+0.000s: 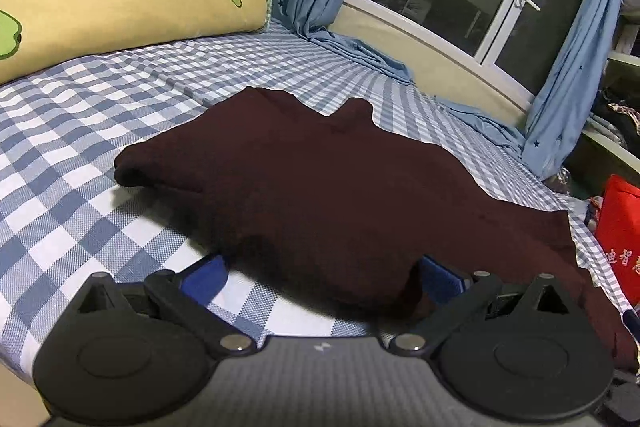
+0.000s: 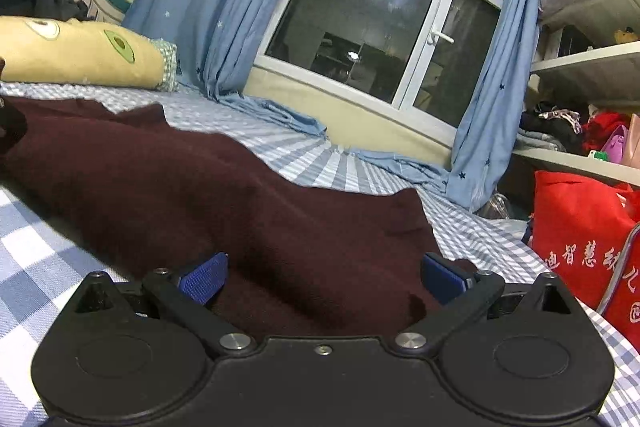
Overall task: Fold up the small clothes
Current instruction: 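Move both open grippers to the side edge of the folded shirt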
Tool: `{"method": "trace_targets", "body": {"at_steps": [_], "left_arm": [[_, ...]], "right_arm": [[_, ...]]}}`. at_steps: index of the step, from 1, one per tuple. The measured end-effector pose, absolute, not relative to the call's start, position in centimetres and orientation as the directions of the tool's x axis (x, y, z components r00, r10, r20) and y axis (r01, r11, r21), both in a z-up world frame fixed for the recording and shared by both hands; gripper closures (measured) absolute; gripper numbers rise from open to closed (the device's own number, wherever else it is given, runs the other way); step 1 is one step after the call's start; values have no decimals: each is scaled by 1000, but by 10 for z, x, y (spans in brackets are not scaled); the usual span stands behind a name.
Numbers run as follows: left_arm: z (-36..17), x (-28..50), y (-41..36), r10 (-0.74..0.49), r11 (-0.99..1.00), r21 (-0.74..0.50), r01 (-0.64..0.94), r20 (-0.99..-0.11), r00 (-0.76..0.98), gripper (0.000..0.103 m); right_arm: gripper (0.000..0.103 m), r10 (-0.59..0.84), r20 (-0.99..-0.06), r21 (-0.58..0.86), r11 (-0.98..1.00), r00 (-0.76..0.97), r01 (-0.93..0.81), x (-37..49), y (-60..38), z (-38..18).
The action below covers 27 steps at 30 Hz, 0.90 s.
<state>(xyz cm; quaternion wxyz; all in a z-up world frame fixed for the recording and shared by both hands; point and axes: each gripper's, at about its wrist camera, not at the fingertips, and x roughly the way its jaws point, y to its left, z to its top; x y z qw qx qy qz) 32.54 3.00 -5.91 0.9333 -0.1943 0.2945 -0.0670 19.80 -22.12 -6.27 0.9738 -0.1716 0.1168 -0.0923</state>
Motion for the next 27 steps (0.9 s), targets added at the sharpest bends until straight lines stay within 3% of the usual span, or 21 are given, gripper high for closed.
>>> {"method": "trace_targets", "body": {"at_steps": [3,7,9,14,24,27], "left_arm": [[-59,327,35,-253,907,-421,12,-520,816,0],[-59,332,41,-255,888,-459,-13,-516,818,0],[-60,334,43,-251,881,-472,-26,-515,819,0],[-60,340,43,-234,883,-467,-44,-519,822,0],[-61,348,46,-193,874,-478,-89,-509,839,1],[-59,348,48,-140,870,-474,-136,-501,854,16]], "right_arm": [[0,-211,-112,-287,943,971,171,188,-225,-47],[0,-228,-104,-295,937,968,189,204,-223,-31],[0,-240,-137,-307,933,961,189,218,-221,-30],[0,-239,-322,-341,932,916,123,250,-213,-56],[0,-225,-348,-319,941,910,111,254,-215,-57],[0,-224,-346,-316,942,911,112,253,-214,-56]]}}
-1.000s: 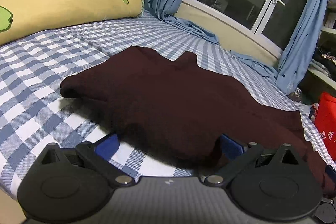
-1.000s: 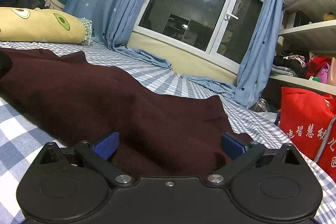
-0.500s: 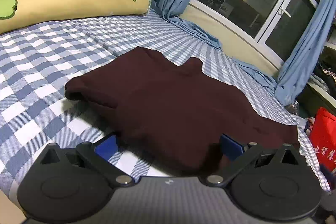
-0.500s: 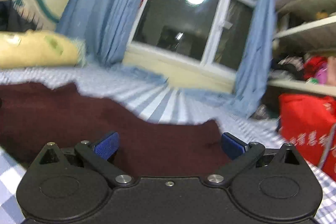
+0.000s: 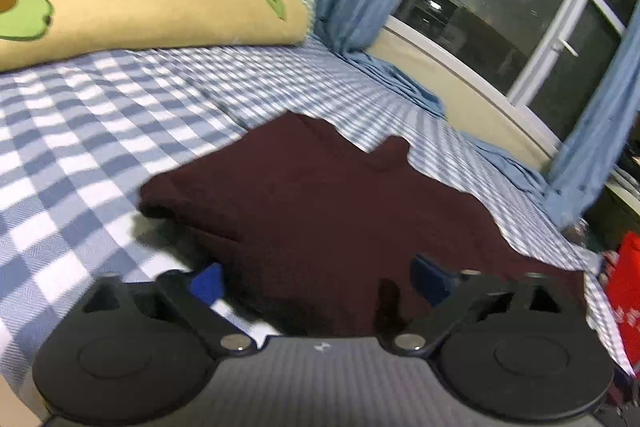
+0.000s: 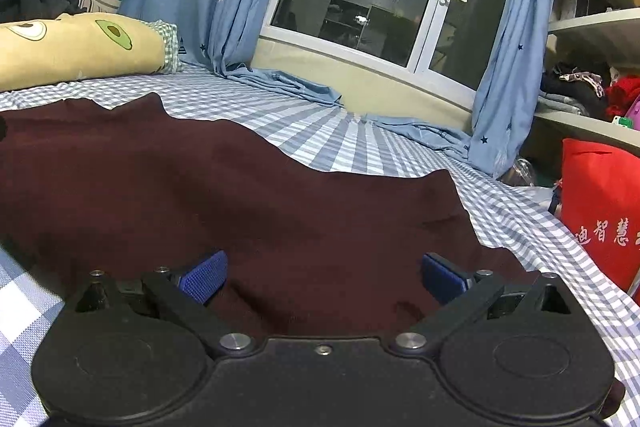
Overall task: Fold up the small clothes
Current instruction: 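Move both open grippers to the side edge of the folded shirt, then grasp the side edge of the shirt with the left gripper and lift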
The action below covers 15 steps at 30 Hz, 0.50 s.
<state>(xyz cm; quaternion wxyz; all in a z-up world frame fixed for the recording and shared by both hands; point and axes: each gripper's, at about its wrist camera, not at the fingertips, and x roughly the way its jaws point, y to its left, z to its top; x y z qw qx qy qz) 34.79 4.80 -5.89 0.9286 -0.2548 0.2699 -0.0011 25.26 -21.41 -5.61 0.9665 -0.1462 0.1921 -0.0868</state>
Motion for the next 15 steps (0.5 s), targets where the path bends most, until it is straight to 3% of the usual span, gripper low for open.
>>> {"method": "trace_targets", "body": {"at_steps": [2,5,8,12,15], "left_arm": [[-58,347,53,-135,847,-509,-151,-482,866,21],[-58,346,59,-102,836,-519,-181,-471,876,50],[-56,345,64,-100,826,-535,-177,-448,888,66],[-42,347,64,-120,826,-548,-134,-403,907,78],[-21,348,52,-133,851,-520,-72,-346,929,81]], "right_arm": [[0,-226,-342,-318,941,912,113,252,-214,-56],[0,-228,-334,-323,939,915,117,251,-213,-56],[0,-237,-317,-334,934,918,126,248,-212,-57],[0,-258,-289,-368,919,922,142,245,-205,-60],[0,-266,-279,-373,915,922,151,244,-205,-59]]}}
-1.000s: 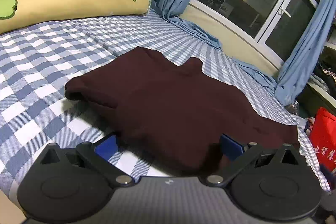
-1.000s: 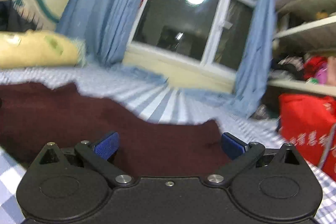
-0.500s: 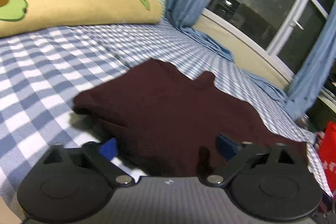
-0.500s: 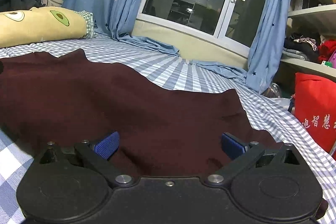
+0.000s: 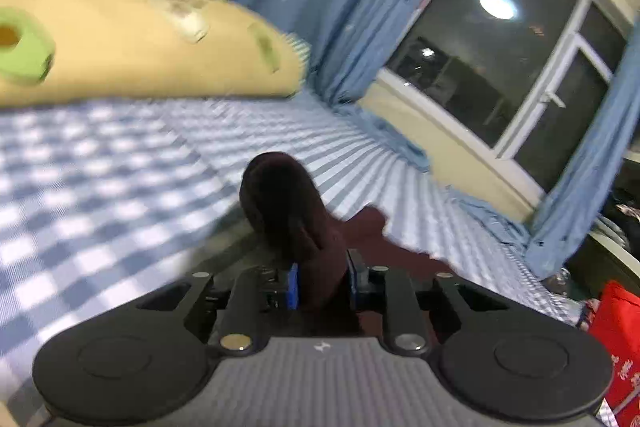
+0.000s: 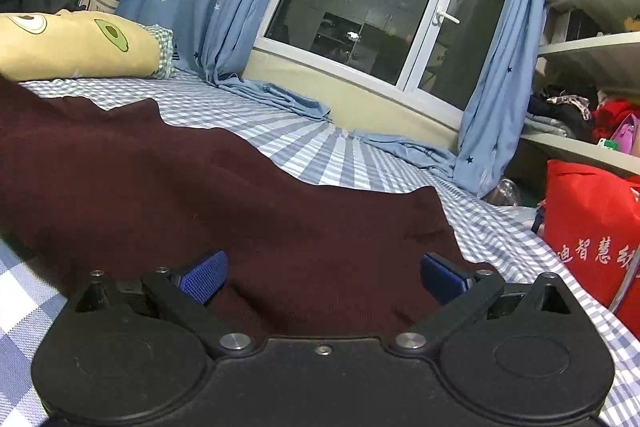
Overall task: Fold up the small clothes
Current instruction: 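Grasp the side edge of the shirt with the left gripper and lift, then fold the held edge over with the left gripper while the right gripper grasps the shirt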
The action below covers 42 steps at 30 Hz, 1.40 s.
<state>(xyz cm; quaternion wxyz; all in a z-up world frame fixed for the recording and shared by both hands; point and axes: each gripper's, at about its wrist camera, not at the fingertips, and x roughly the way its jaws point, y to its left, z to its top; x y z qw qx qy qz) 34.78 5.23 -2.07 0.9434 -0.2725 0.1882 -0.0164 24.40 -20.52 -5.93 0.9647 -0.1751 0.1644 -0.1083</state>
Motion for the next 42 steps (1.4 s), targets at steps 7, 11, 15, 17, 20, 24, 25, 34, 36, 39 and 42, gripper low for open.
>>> {"method": "trace_targets", "body": {"at_steps": [7,11,15,17,20,24,25,34,36,39,42], "left_arm": [[39,346,-12,-242,904,-396,159,-171,955,83],[62,351,-67,-343,897,-341,280,-139,929,84],[75,348,-125,-447,875,-265,404,-126,885,84],[74,345,-155,-501,855,-232,464,-140,854,84],[64,338,-198,-573,818,-181,546,-182,799,84],[37,326,-244,-617,779,-82,621,-276,737,84],[29,325,-252,-618,773,-66,631,-308,723,84],[-13,311,-250,-592,748,29,663,-424,686,83],[-20,307,-241,-587,751,30,660,-427,687,82],[-21,304,-230,-593,751,20,660,-422,686,82],[-17,305,-226,-599,751,5,660,-415,685,82]], "right_arm": [[0,-285,-271,-362,915,920,177,242,-208,-56],[0,-241,-325,-310,941,915,137,230,-222,-49],[0,-234,-319,-263,953,919,151,193,-250,-43],[0,-243,-293,-248,953,925,172,171,-265,-38],[0,-247,-275,-238,954,929,183,145,-286,-34],[0,-292,-256,-282,934,922,217,124,-306,-37],[0,-306,-253,-293,928,918,229,120,-311,-38],[0,-359,-285,-268,920,889,286,108,-365,-47],[0,-316,-292,-195,944,903,267,107,-381,-40],[0,-226,-303,-70,974,926,215,112,-395,-26],[0,-66,-348,104,989,935,108,136,-412,-7]]}}
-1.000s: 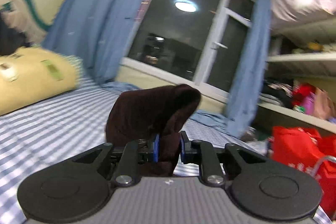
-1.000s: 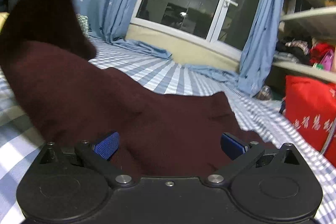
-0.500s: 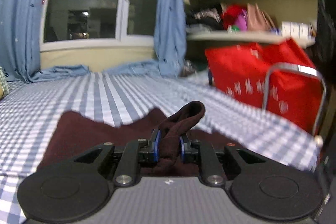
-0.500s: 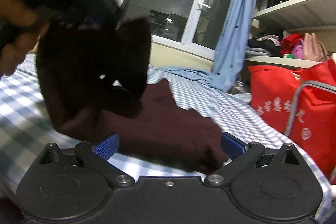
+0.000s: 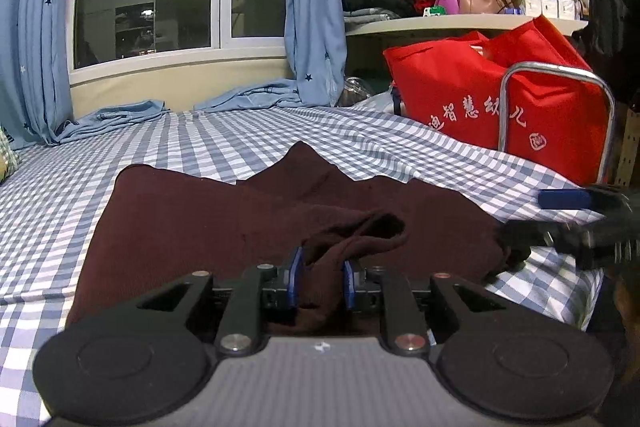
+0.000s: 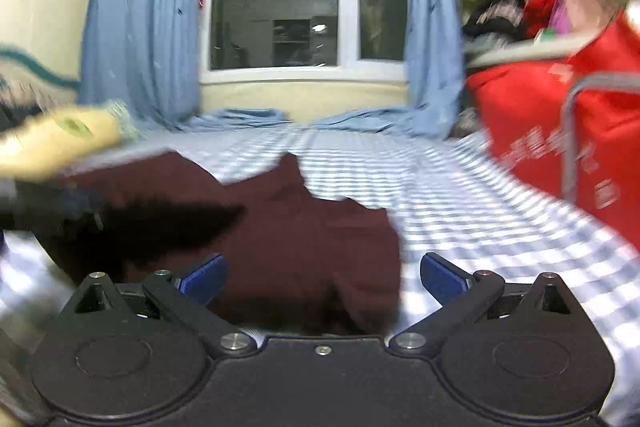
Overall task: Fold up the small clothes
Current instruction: 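Fold the held edge over with the left gripper while the right gripper grasps the shirt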
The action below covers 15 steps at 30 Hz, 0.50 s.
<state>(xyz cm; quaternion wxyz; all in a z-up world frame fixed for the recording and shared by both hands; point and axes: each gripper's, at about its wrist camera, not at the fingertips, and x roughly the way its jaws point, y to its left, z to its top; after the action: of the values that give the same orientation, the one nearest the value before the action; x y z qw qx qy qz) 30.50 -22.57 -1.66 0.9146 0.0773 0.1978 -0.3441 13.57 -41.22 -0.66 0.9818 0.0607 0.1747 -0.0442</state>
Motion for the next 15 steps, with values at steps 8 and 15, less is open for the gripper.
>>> {"method": "trace_targets", "body": {"at_steps": [8,15], "left_arm": [[-15,296,-214,-643,723,-20,691,-386,662,50],[-11,283,-200,-656,722,-46,691,-365,661,32]], "right_arm": [[1,235,-428,387,920,873,-58,234,-425,19],[19,395,-536,594,805,746,1,313,-416,-13]]}}
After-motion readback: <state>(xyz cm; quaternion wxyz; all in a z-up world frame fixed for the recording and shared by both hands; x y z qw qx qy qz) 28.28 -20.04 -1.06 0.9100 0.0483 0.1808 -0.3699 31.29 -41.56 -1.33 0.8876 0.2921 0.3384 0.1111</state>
